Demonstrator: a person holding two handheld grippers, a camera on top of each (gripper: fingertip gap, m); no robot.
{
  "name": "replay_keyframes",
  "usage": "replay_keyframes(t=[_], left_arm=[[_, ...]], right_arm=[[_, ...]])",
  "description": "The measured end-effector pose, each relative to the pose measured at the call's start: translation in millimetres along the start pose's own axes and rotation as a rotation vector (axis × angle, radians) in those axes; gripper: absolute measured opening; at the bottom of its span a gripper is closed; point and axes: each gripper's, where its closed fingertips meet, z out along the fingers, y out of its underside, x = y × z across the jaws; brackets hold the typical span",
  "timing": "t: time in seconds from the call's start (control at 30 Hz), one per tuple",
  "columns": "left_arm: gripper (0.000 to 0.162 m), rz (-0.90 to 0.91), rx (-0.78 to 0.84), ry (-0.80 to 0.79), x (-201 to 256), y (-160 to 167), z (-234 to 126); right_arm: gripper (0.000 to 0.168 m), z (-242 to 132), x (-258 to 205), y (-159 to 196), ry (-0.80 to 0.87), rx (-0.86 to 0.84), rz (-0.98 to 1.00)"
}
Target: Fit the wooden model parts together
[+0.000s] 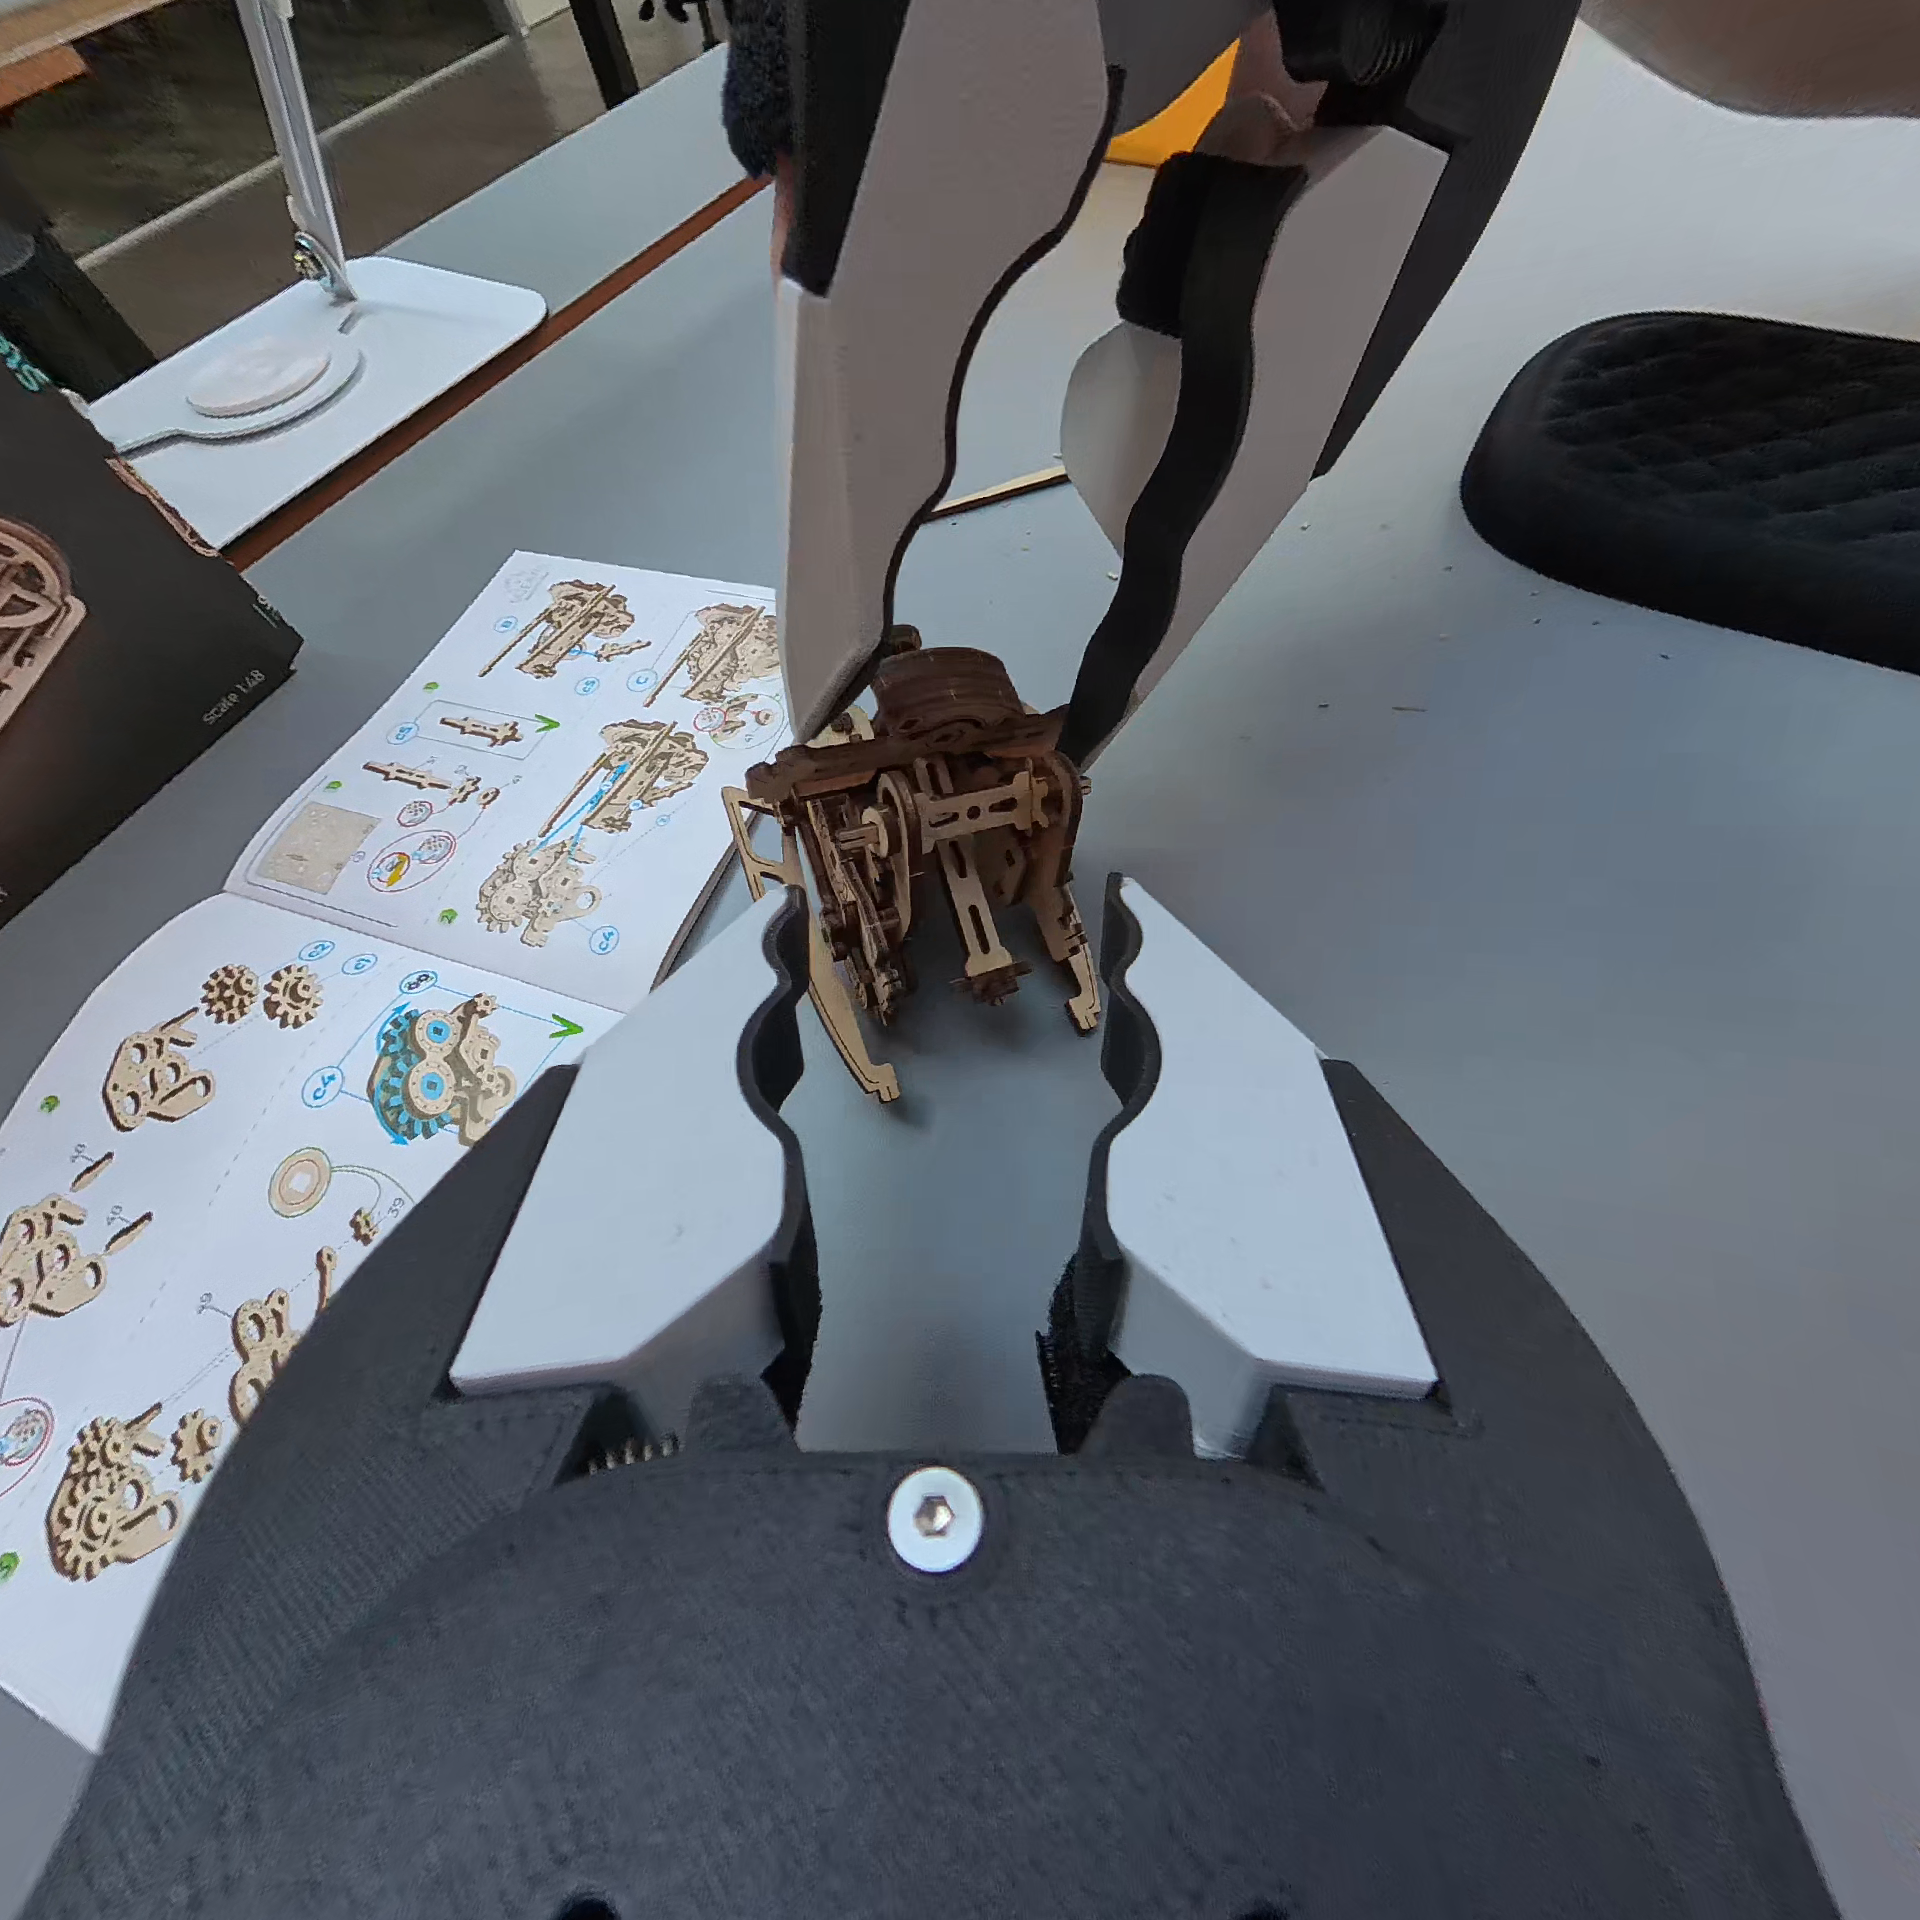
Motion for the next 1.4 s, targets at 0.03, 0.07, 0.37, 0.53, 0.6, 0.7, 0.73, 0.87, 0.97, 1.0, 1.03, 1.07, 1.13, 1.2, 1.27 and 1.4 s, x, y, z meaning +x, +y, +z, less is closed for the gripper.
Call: replay_keyframes(t=[0.03,0.07,0.37,0.53,0.6,0.7,0.73,0.87,0.97,1.0,1.03,1.07,1.13,1.2,1.27,1.4], left_arm=[[0.057,0.015,-0.01,-0.032,0,2,1],[0.058,0.025,-0.015,-0.054,2,2,2],[0.048,0.116,0.036,-0.198,3,-5,-2],[0.045,0.073,0.059,-0.191,-2,-5,-5],[0.044,0.072,0.081,-0.2,-5,-9,-7],[0.05,0.045,0.074,-0.171,0,-9,-2],[0.05,0.047,0.07,-0.175,1,-8,-1],[0.048,0.078,0.056,-0.224,-2,-7,3],[0.046,0.067,0.062,-0.237,-5,-8,4],[0.042,0.064,0.066,-0.24,-6,-9,4],[0.038,0.067,0.069,-0.24,-6,-9,4],[0.036,0.074,0.067,-0.24,-7,-8,4],[0.037,0.08,0.05,-0.24,-7,-5,7],[0.041,0.098,0.041,-0.238,-5,-4,9],[0.04,0.116,0.056,-0.242,-4,-7,9],[0.039,0.116,0.063,-0.249,-7,-7,8]], right_arm=[[0.054,2,1,2,-0.005,-0.015,-0.006],[0.054,3,2,2,-0.006,-0.022,-0.013],[0.048,11,2,-8,-0.058,-0.044,-0.104],[0.047,13,2,-5,-0.106,-0.088,-0.074],[0.047,13,2,-7,-0.126,-0.063,-0.022],[0.047,13,5,-6,-0.129,-0.055,0.026],[0.047,13,4,-6,-0.13,-0.057,0.033],[0.047,14,6,-6,-0.113,-0.077,0.059],[0.046,14,6,-5,-0.114,-0.087,0.105],[0.047,13,5,-5,-0.118,-0.086,0.116],[0.047,13,3,-5,-0.125,-0.084,0.124],[0.048,12,2,-5,-0.132,-0.082,0.128],[0.048,10,1,-4,-0.141,-0.082,0.138],[0.049,8,-1,-1,-0.163,-0.088,0.138],[0.048,7,0,2,-0.159,-0.099,0.116],[0.043,7,6,3,-0.152,-0.095,0.107]])
